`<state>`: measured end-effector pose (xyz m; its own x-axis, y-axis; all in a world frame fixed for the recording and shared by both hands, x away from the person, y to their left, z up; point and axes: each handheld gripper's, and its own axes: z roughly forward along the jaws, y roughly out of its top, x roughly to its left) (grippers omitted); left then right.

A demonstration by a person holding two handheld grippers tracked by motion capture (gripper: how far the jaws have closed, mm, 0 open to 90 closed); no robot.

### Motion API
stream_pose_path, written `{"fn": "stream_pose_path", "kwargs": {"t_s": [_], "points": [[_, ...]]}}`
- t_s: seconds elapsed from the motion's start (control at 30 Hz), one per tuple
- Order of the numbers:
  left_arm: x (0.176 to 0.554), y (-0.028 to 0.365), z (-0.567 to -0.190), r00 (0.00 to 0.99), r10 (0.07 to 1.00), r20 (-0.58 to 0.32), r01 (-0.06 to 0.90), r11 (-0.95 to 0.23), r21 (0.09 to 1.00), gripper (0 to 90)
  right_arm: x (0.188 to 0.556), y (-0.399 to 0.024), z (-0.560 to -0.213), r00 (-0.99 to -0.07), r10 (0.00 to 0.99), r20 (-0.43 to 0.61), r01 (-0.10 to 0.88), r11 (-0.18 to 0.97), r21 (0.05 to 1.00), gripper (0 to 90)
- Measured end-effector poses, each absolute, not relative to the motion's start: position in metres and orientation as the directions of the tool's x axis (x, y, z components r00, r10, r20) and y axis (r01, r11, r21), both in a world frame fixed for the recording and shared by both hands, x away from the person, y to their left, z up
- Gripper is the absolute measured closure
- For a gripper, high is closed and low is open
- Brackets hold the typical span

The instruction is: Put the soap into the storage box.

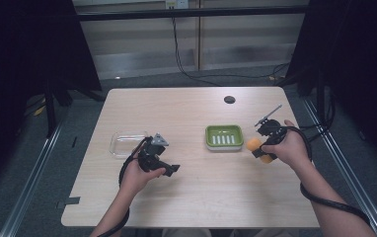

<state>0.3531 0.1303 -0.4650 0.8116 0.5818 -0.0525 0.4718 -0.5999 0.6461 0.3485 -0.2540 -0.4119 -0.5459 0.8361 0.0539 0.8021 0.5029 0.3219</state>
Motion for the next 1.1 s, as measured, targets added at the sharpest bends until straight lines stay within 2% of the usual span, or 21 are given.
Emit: {"fn": "stream_pose_path", "kwargs": {"t_s": [1.1], "points": [[0.352, 0.129, -0.465, 0.818, 0.573, -0.050, 0.465, -0.608, 0.643, 6.3, 0.371, -0.239, -0.409, -0.574, 0.816, 0.058, 0.784, 0.528, 0.326, 50.1]]}}
